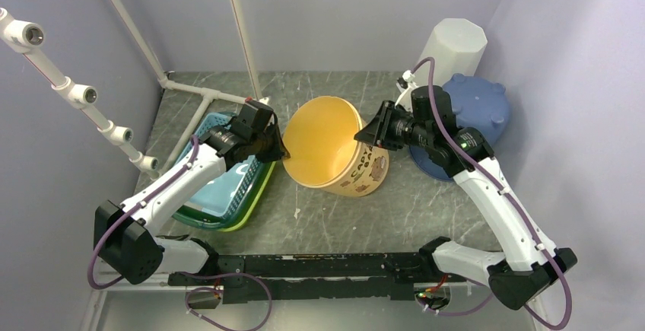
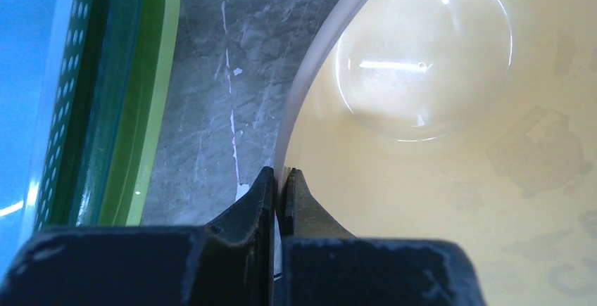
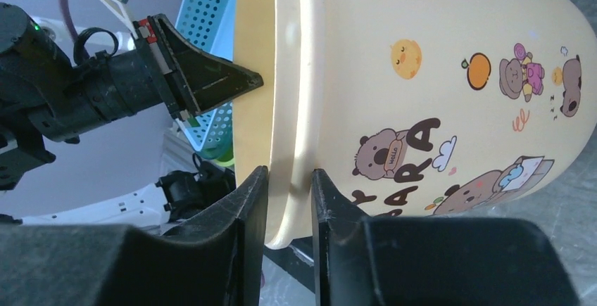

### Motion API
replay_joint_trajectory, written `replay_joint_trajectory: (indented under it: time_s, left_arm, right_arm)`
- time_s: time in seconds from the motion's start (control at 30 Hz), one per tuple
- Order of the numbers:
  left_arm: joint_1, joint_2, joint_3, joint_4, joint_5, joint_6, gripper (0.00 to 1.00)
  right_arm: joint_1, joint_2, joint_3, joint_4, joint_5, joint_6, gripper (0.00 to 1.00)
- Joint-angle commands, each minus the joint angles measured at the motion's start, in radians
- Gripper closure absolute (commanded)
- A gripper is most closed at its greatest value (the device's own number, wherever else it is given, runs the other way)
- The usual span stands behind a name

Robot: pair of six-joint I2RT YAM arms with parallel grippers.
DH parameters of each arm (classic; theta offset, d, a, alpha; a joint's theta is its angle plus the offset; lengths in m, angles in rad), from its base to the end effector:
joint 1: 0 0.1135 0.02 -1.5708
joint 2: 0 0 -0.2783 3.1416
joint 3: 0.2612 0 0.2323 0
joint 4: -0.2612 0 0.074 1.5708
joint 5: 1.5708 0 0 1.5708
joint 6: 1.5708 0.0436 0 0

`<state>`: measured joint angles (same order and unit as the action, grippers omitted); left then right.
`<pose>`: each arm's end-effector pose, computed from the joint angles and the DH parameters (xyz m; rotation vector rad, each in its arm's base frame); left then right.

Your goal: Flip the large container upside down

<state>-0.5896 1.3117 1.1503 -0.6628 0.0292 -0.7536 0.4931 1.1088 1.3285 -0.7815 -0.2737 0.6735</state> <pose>0.2151 -0.1455 0.3194 -0.1905 2.4929 -0.6379 0.1706 0.1051 0.4083 0.0325 2.2703 0.9487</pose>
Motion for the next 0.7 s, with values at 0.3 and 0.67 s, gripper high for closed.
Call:
replay_joint_trajectory:
  time_s: [0.3, 0.67]
  left_arm:
    - [-0.031, 0.005, 0.065, 0.005, 0.097, 0.031, 0.97]
    - [-0.039, -0.005, 0.051, 0.037, 0.120, 0.040, 0.97]
  right_arm:
    - [0.030, 0.055, 0.070, -0.043, -0.017, -0.046, 0.75]
    - [0.062, 0.110, 0.148, -0.109, 0.091, -0.071, 0.60]
